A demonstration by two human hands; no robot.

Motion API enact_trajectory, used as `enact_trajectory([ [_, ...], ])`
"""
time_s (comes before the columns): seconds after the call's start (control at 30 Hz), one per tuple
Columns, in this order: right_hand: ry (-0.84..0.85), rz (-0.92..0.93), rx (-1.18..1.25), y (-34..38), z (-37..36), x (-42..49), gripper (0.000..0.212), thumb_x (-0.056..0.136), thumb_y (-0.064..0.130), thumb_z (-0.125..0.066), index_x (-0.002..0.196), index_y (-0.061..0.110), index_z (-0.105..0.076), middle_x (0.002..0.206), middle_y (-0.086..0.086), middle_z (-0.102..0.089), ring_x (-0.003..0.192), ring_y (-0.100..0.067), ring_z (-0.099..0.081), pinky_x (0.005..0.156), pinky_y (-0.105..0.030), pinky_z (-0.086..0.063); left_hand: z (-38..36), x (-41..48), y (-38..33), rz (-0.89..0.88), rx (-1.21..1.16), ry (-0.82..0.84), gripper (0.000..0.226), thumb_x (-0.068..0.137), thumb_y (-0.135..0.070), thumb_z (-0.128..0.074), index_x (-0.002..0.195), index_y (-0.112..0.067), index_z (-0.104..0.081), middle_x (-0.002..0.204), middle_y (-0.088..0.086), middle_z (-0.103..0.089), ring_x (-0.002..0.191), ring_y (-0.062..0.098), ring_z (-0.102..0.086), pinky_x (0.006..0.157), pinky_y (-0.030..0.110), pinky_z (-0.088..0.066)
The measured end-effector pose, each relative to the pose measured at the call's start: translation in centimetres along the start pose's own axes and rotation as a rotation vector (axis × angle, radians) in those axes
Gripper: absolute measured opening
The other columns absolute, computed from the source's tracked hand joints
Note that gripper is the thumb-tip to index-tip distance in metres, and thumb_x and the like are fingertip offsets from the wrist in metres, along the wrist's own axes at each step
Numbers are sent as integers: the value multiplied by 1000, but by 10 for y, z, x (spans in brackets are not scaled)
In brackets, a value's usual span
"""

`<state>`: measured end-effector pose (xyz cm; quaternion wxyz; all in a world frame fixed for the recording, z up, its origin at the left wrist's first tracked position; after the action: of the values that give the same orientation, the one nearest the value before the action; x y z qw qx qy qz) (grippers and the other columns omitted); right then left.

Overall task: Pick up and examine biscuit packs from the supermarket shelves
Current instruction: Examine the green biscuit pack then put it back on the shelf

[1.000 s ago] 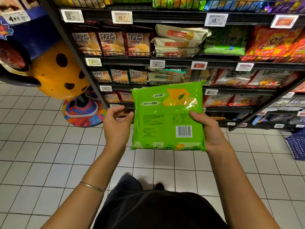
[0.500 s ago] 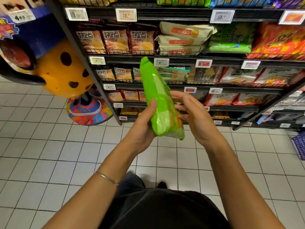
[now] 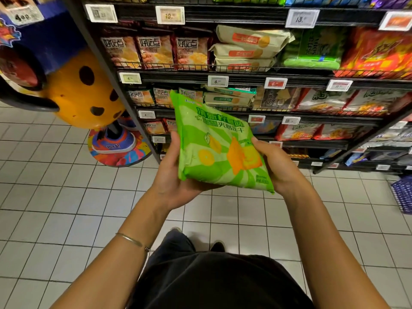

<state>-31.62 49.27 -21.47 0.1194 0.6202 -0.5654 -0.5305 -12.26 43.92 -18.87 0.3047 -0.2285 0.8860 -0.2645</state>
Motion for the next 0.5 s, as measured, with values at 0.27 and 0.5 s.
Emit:
enact_trajectory([
  [0.27, -37, 201, -142, 15, 8, -3, 33, 97, 21, -64, 125, 3, -66, 112, -13, -77, 101, -27, -73, 87, -42, -59, 22, -7, -17, -60, -67, 107, 65, 53, -27, -98, 113, -10, -81, 118, 14, -77, 107, 31, -75, 84, 46, -62],
  [0.5, -138, 218, -183, 22, 10, -3, 36, 97, 39, -63, 119, 13, -71, 118, -16, -75, 112, -37, -71, 99, -57, -55, 29, 1, -16, -86, 15, 35, 62, 94, -56, -58, 145, -22, -61, 150, 12, -58, 138, 34, -56, 103, 51, -54],
])
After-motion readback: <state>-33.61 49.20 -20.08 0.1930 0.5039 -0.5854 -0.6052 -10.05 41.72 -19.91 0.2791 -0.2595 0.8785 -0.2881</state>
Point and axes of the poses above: each hand's wrist, its own x-axis towards the middle knuckle, its own z-axis out of the back of the hand, y = z × x, the point moved 6 cm from there along x, towards the middle knuckle
